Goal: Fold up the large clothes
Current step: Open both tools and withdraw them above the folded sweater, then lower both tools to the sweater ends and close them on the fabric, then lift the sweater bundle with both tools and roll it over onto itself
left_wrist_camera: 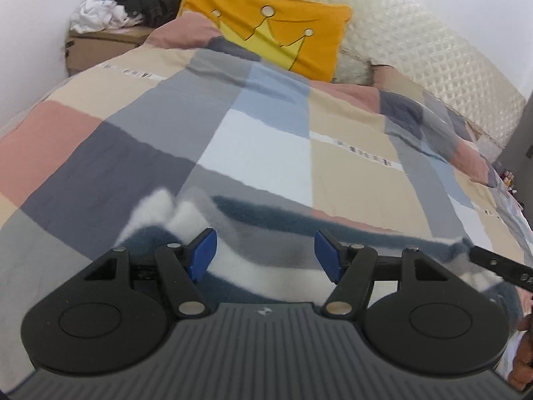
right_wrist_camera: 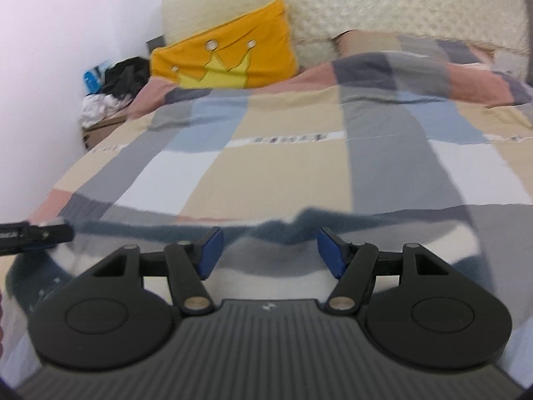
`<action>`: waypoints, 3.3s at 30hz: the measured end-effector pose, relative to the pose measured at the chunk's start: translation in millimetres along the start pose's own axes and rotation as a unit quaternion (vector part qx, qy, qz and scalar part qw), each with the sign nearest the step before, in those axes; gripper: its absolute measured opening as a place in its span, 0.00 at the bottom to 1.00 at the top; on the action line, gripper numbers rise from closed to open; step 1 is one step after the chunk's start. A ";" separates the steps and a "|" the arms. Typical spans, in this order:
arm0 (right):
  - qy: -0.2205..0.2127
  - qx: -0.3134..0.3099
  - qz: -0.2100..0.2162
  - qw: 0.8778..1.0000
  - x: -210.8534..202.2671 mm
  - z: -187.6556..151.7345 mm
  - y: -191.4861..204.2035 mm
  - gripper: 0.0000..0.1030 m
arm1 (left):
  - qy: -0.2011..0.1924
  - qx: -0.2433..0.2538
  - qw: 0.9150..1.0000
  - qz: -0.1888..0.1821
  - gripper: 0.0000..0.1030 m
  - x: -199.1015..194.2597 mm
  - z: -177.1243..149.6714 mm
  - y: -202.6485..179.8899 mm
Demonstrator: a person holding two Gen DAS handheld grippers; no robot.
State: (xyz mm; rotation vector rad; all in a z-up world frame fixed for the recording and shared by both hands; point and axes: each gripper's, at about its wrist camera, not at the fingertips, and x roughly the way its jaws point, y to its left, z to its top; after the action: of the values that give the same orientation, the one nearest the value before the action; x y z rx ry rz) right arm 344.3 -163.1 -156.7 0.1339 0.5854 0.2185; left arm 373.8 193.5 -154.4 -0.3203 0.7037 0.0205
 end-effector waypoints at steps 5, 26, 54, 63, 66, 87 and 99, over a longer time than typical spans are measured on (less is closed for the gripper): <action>0.015 0.013 -0.047 0.999 5.8 -1.6 -19.3 0.64 | 0.021 0.016 0.999 0.025 0.68 12.0 -5.4 0.3; 0.048 0.015 -0.061 0.997 33.2 -14.9 -27.6 0.63 | 0.037 0.000 0.999 0.027 0.68 19.1 -15.9 8.3; -0.005 0.126 0.073 0.989 -87.5 -38.5 6.8 0.64 | 0.021 -0.193 0.977 -0.091 0.86 -108.3 -102.3 -2.2; 0.115 0.284 0.207 0.929 -46.5 -91.4 26.4 0.80 | 0.032 -0.336 0.932 -0.132 0.87 -73.3 -121.2 24.5; 0.127 0.324 0.230 0.909 -35.3 -100.8 30.2 0.91 | 0.024 -0.375 0.915 -0.146 0.87 -62.7 -123.5 31.8; 0.068 0.516 0.174 0.836 5.9 -119.6 -28.0 0.89 | 0.027 -0.391 0.912 -0.118 0.58 -26.3 -116.2 44.0; -0.020 0.575 0.078 0.814 -28.8 -118.3 -74.0 0.89 | 0.022 -0.427 0.895 -0.130 0.52 -40.6 -117.9 51.4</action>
State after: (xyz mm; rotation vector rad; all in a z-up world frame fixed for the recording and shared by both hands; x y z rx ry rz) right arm 266.9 -234.2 -252.9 1.3728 0.5973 -0.0121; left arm 261.8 211.1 -227.4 -1.2650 0.6606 0.0678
